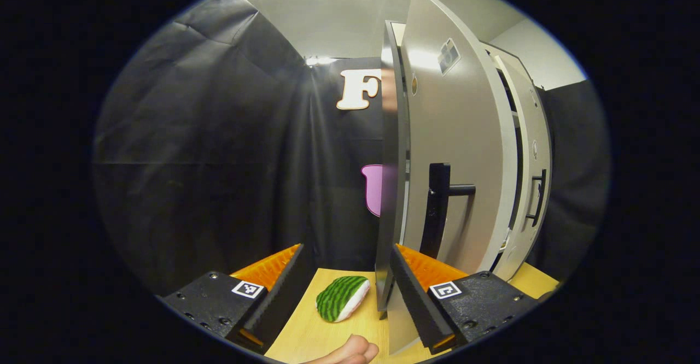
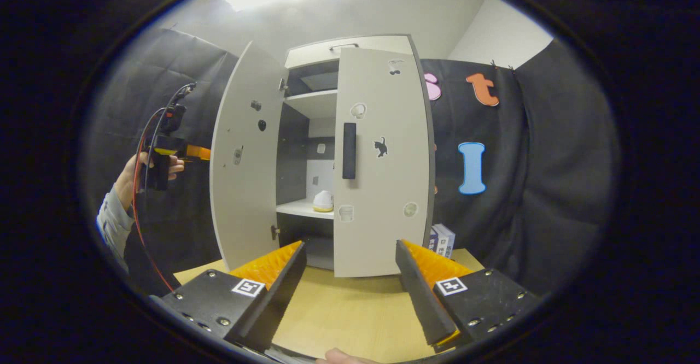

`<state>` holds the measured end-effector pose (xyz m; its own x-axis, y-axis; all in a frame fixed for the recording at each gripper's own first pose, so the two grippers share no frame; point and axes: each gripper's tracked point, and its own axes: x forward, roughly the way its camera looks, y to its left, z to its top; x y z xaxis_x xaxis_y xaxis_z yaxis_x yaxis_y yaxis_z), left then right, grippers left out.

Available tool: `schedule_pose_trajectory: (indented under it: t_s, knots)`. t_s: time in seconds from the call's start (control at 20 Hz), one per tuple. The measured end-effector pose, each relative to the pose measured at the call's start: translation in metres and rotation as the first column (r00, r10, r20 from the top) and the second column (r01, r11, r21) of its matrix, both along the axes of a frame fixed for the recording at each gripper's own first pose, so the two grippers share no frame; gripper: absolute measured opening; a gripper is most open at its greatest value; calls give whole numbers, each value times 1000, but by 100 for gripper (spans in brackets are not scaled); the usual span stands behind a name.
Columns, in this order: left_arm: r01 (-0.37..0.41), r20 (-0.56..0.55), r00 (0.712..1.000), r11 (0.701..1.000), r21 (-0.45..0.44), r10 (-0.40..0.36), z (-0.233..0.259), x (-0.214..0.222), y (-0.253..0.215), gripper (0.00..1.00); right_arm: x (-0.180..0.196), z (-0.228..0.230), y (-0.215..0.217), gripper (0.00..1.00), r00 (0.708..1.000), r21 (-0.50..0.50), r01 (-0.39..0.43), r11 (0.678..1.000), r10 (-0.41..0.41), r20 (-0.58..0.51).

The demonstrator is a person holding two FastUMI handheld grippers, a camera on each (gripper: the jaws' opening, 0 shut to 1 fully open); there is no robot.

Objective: Grab one shoe with the right hand and put it into the shoe cabinet, grab the other shoe with the left hand and put it into the shoe cabinet; then close the right door with the right hand and the left door with the left hand.

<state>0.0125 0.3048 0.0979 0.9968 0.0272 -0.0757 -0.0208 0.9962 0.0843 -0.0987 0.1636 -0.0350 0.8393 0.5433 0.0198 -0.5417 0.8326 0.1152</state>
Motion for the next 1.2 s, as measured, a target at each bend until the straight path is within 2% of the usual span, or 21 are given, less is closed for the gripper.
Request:
schedule_pose_trajectory:
  t_s: [0.15, 0.4, 0.7, 0.75, 0.9, 1.15, 1.2]
  knots:
    - [25, -8, 1000, 999, -41, -25, -2, -2, -13, 94, -1, -6, -3, 98, 1000, 18, 3, 1000, -3, -4]
    - [99, -25, 995, 993, -60, -101, -7, -1, -53, 94, 2, -13, -15, 98, 999, 20, 44, 999, -44, -1]
    - [108, 22, 994, 994, -24, -107, 4, 13, -73, 94, 4, -15, -31, 98, 995, 12, 94, 996, -94, 21]
    - [112, 17, 994, 993, -30, -111, 3, 17, -79, 89, 5, -15, -33, 98, 995, 14, 100, 995, -101, 23]
    - [140, 11, 990, 989, -42, -139, -4, 17, -112, 94, 4, -15, -39, 98, 993, 26, 113, 993, -114, 25]
    - [184, -11, 983, 982, -48, -184, -11, 33, -158, 95, 7, -18, -43, 98, 993, 28, 120, 992, -120, 9]
    - [189, -19, 982, 981, -47, -190, -14, 39, -168, 90, 7, -18, -44, 98, 993, 30, 121, 992, -122, 8]
